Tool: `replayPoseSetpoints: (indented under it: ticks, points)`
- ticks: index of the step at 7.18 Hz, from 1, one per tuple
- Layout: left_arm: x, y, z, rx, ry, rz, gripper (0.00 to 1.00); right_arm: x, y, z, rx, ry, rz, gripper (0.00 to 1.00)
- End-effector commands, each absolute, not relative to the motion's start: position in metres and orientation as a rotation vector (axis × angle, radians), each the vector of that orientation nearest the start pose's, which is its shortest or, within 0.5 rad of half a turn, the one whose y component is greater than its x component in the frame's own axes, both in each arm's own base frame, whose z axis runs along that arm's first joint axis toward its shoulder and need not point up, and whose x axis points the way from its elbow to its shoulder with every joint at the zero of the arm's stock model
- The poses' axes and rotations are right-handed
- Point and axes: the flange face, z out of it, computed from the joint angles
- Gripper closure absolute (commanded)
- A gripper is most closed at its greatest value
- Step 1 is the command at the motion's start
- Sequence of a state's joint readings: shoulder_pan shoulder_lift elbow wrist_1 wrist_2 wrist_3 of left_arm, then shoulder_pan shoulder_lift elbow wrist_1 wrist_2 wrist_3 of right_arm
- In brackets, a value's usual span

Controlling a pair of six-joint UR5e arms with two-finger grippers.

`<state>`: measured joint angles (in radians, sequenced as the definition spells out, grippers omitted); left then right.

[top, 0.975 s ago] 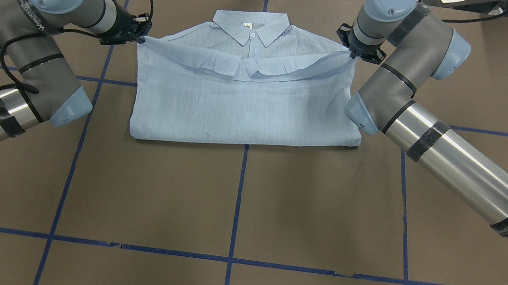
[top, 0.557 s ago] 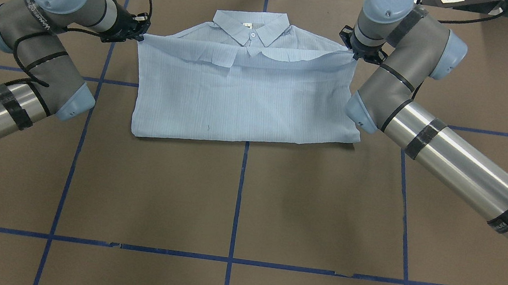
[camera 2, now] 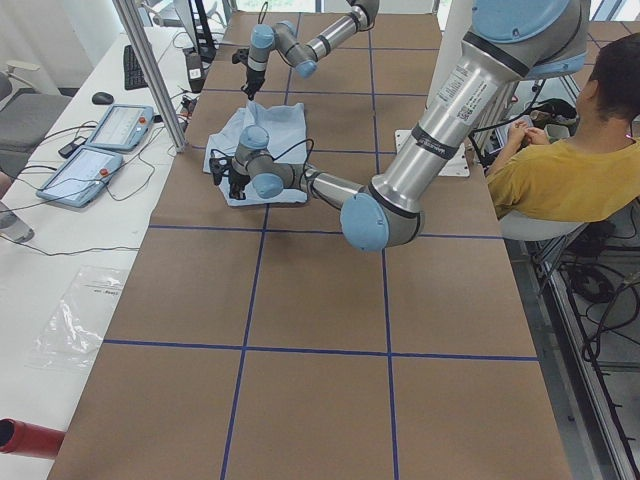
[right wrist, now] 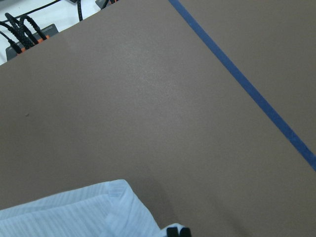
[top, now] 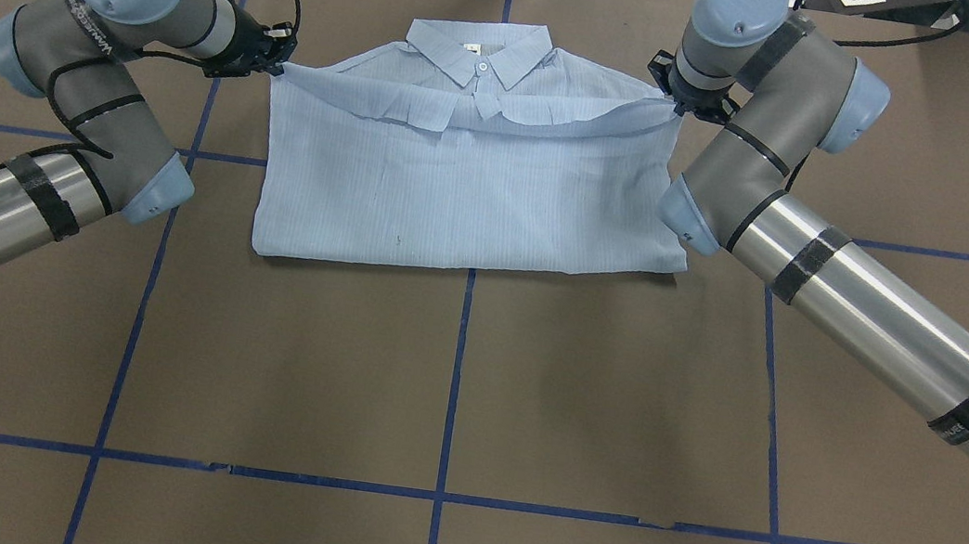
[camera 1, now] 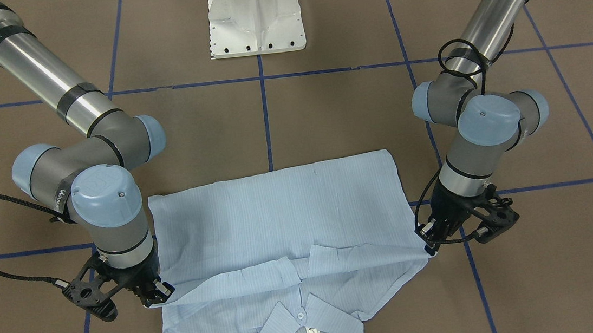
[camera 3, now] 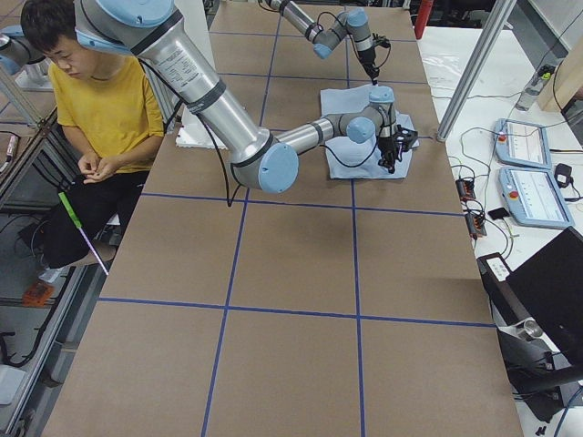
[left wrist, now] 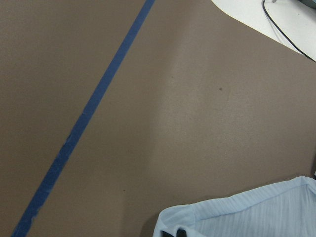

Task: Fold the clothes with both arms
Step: 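Lay the hem down near the collar and open both grippers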

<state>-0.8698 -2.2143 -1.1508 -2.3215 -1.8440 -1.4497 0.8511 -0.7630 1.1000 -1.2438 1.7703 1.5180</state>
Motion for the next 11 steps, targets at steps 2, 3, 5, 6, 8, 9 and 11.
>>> replayPoseSetpoints:
  ticks: [2,3,5,6,8,9,11]
  points:
    - [0.422,-0.665,0.392,0.247,0.989,-0.551,1.00,-0.453,-0.688,0.343,0.118,-0.694,0.699,1.00]
    - [0.422,-0.665,0.392,0.247,0.988,-0.551,1.00,-0.455,-0.688,0.340,0.118,-0.699,0.696,1.00]
    - [0.423,-0.663,0.395,0.245,0.986,-0.550,0.78,-0.456,-0.687,0.339,0.122,-0.711,0.692,1.00]
    - [0.422,-0.664,0.396,0.245,0.986,-0.550,0.75,-0.455,-0.688,0.336,0.124,-0.713,0.693,0.90]
    - [0.399,-0.666,0.414,0.268,1.005,-0.569,0.75,-0.459,-0.696,0.328,0.127,-0.716,0.695,0.79]
    - [0.391,-0.665,0.423,0.271,1.007,-0.582,0.72,-0.460,-0.698,0.320,0.135,-0.732,0.692,0.66]
    - [0.375,-0.670,0.432,0.274,0.997,-0.600,0.68,-0.451,-0.702,0.314,0.142,-0.746,0.712,0.59]
